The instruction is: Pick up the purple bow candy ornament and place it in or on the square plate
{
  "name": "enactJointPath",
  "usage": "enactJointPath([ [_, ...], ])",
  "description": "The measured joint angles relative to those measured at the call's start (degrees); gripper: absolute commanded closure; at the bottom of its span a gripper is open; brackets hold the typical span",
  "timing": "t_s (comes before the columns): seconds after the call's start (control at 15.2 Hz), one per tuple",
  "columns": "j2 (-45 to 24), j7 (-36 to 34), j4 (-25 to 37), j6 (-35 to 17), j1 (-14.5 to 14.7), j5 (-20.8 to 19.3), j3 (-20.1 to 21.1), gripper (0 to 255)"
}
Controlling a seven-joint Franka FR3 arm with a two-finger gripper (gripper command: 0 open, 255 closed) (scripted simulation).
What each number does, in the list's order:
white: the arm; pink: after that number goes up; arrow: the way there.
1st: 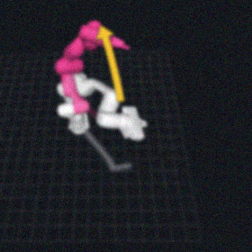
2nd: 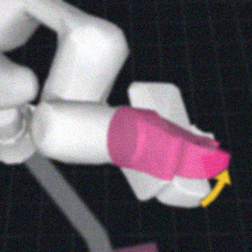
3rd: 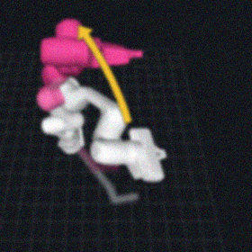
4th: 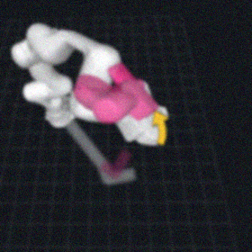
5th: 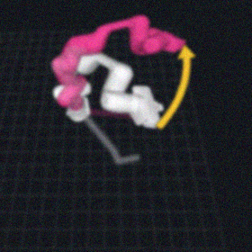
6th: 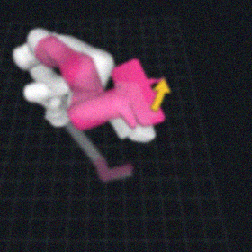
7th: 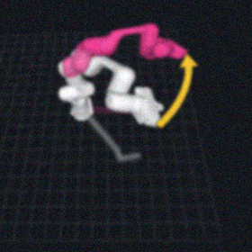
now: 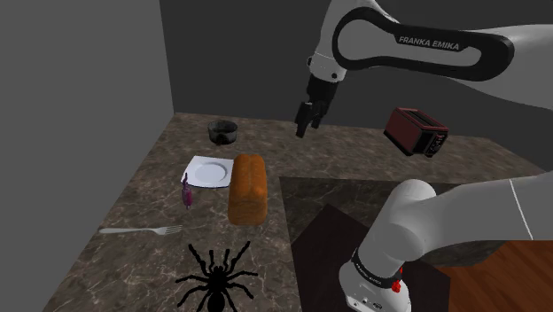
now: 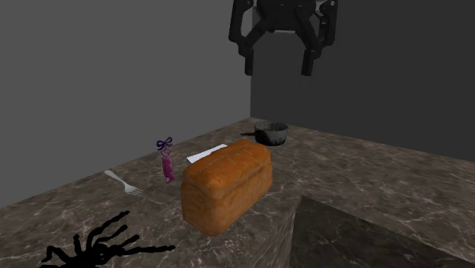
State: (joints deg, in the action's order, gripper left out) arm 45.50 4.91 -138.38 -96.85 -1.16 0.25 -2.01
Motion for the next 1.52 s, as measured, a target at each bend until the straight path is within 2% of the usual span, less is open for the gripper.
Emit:
enactJointPath([
  [0.2, -1.9, 0.7, -0.5, -2.3, 0.7, 0.7, -0.2, 0],
  [0.92, -21.6, 8.7, 2.8, -19.0, 7.0, 7.9, -1.2, 0],
  [1.52, -39.6, 16.7, 12.1, -27.6, 12.1, 16.0, -0.3, 0],
])
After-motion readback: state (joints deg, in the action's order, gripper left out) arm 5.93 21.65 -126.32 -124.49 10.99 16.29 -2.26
